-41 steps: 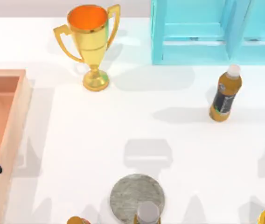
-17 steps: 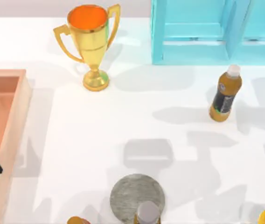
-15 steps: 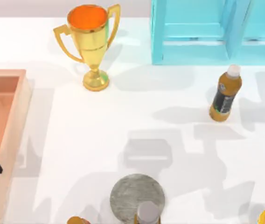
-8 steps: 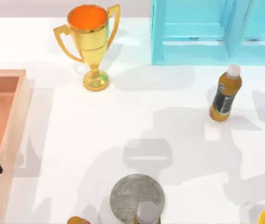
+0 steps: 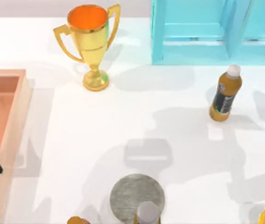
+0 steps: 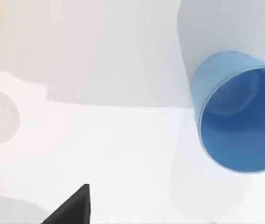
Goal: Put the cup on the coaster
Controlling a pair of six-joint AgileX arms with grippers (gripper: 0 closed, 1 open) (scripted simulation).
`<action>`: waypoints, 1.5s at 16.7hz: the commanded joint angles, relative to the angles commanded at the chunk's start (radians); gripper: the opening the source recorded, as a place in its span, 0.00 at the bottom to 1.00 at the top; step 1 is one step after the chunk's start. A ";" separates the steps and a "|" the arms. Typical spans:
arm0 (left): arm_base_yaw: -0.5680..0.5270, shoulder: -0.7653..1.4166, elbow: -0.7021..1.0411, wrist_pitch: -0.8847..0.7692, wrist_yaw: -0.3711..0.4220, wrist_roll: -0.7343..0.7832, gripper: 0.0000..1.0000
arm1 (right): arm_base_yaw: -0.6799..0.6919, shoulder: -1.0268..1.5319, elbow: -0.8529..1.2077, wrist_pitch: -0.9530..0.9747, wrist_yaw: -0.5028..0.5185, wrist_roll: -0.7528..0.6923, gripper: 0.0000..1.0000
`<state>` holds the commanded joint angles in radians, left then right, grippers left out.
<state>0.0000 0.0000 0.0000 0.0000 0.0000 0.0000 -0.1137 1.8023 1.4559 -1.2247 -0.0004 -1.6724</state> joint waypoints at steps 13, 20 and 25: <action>0.000 0.000 0.000 0.000 0.000 0.000 1.00 | -0.001 0.103 -0.260 0.363 0.001 0.002 1.00; 0.000 0.000 0.000 0.000 0.000 0.000 1.00 | -0.001 0.103 -0.260 0.363 0.001 0.002 0.55; 0.000 0.000 0.000 0.000 0.000 0.000 1.00 | -0.001 0.103 -0.260 0.363 0.001 0.002 0.17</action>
<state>0.0000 0.0000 0.0000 0.0000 0.0000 0.0000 -0.1146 1.9054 1.1962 -0.8613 0.0009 -1.6703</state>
